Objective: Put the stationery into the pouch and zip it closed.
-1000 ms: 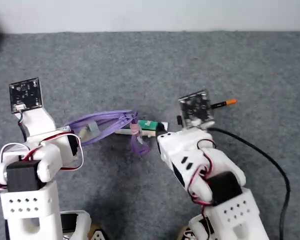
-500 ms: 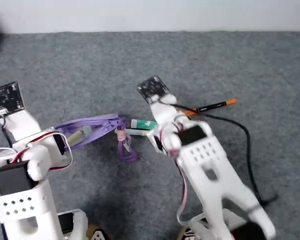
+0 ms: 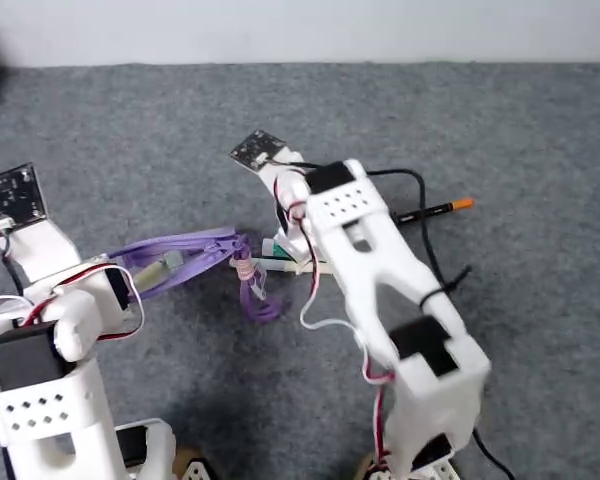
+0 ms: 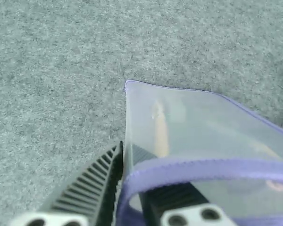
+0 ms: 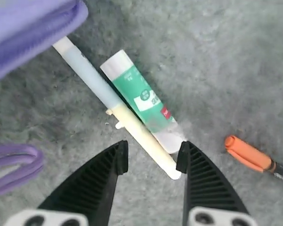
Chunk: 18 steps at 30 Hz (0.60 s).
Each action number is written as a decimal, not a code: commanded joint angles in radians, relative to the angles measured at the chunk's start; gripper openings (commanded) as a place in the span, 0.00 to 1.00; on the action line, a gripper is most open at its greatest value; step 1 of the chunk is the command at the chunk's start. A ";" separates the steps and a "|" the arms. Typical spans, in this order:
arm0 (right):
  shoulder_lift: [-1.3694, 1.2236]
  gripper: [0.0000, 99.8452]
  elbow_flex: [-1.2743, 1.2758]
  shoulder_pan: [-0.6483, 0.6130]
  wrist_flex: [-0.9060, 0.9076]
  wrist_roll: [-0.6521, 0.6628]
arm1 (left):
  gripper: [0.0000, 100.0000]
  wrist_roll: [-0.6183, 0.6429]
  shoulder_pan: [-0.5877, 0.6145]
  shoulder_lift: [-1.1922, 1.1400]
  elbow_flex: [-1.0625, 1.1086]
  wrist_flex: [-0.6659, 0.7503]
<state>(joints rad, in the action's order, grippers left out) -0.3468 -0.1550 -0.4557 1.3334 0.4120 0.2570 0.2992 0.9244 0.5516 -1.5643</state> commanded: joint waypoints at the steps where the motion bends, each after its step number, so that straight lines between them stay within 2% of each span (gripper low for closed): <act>1: -0.079 0.18 -0.170 0.008 0.073 0.049 | 0.01 0.011 0.008 -0.005 -0.033 -0.003; 12: -0.297 0.18 -0.331 0.007 0.074 0.132 | 0.01 0.011 0.008 -0.005 -0.028 -0.003; 18: -0.380 0.18 -0.339 0.010 -0.031 0.193 | 0.01 0.011 0.008 -0.005 -0.027 -0.003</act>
<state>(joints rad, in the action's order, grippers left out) -0.7196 -0.4480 -0.4557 1.3410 0.5700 0.2570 0.2992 0.9244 0.5516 -1.5643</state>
